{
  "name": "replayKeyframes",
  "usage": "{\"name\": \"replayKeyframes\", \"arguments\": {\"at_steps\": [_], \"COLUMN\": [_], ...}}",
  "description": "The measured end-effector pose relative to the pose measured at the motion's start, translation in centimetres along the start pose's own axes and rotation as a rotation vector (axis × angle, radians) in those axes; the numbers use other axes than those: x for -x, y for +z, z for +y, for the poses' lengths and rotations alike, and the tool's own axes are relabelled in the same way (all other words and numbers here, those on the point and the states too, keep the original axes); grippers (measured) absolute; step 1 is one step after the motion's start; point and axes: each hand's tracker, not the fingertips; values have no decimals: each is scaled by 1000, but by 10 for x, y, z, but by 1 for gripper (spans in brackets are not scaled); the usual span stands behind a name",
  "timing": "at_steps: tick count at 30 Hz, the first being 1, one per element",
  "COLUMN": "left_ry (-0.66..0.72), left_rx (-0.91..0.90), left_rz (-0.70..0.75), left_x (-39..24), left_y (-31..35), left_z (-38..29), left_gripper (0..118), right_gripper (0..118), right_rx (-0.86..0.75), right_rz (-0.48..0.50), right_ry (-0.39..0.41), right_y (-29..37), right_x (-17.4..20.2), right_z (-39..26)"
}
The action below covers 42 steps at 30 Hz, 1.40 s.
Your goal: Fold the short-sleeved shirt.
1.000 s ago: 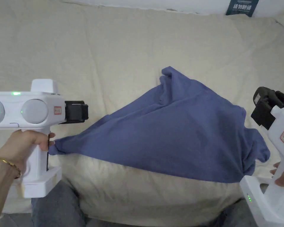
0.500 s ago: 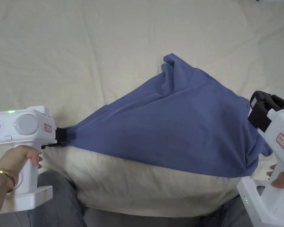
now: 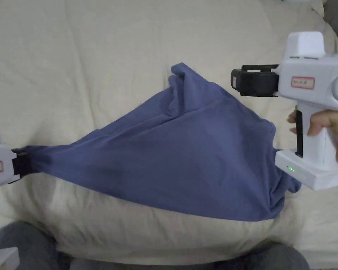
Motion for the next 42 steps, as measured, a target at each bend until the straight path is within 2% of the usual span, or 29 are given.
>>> {"name": "replayKeyframes", "arguments": {"at_steps": [3, 5, 8, 13, 16, 17, 18, 19, 20, 21, 22, 23, 24, 28, 30, 32, 35, 37, 39, 42], "left_ry": [29, 36, 68, 118, 133, 141, 146, 147, 150, 154, 154, 154, 157, 190, 204, 217, 201, 178, 174, 152], "left_rx": [-15, -23, -4, 21, 46, 51, 57, 64, 71, 75, 76, 77, 78, 56, 32, -4, -100, -164, -232, -361], "left_rz": [1, 14, 34, 62, 73, 75, 78, 81, 85, 87, 87, 89, 91, 84, 78, 65, 28, 12, -17, -74], "left_x": [-1, -2, -4, -5, -3, -2, -2, -2, -2, -3, -3, -4, -3, -3, -5, -8, -15, -19, -25, -36], "left_y": [2, -1, -8, -18, -28, -31, -34, -36, -39, -40, -41, -42, -43, -38, -32, -25, -4, 11, 34, 77], "left_z": [0, -1, 0, 4, 6, 6, 6, 6, 6, 6, 5, 5, 6, 10, 14, 19, 30, 42, 59, 89], "left_gripper": [5, 5, 5, 5, 5, 5, 5, 5, 5, 5, 5, 5, 5, 5, 5, 5, 5, 5, 5, 5], "right_gripper": [118, 118, 118, 118, 112, 106, 88, 54, 35, 24, 12, 7, 7, 6, 6, 6, 6, 6, 6, 6], "right_rx": [132, 208, 322, 463, 507, 530, 526, 512, 487, 473, 479, 475, 472, 416, 356, 291, 190, 125, 48, -86], "right_rz": [-26, -106, -116, -161, -155, -165, -154, -133, -71, -36, -74, -86, -85, -33, 3, 6, 21, 18, -15, -12], "right_ry": [64, 40, -14, -22, -47, -55, -54, -52, -66, -86, -68, -46, -24, -87, -82, -69, -130, -136, -173, -231], "right_y": [-62, -104, -163, -238, -263, -268, -270, -270, -268, -265, -263, -261, -257, -216, -176, -129, -44, 8, 68, 153], "right_x": [-17, -25, -45, -58, -62, -60, -60, -59, -58, -54, -50, -47, -47, -62, -69, -71, -78, -89, -97, -103], "right_z": [31, 42, 49, 36, 26, 22, 20, 18, 18, 18, 18, 18, 18, 33, 45, 54, 64, 72, 76, 81]}}
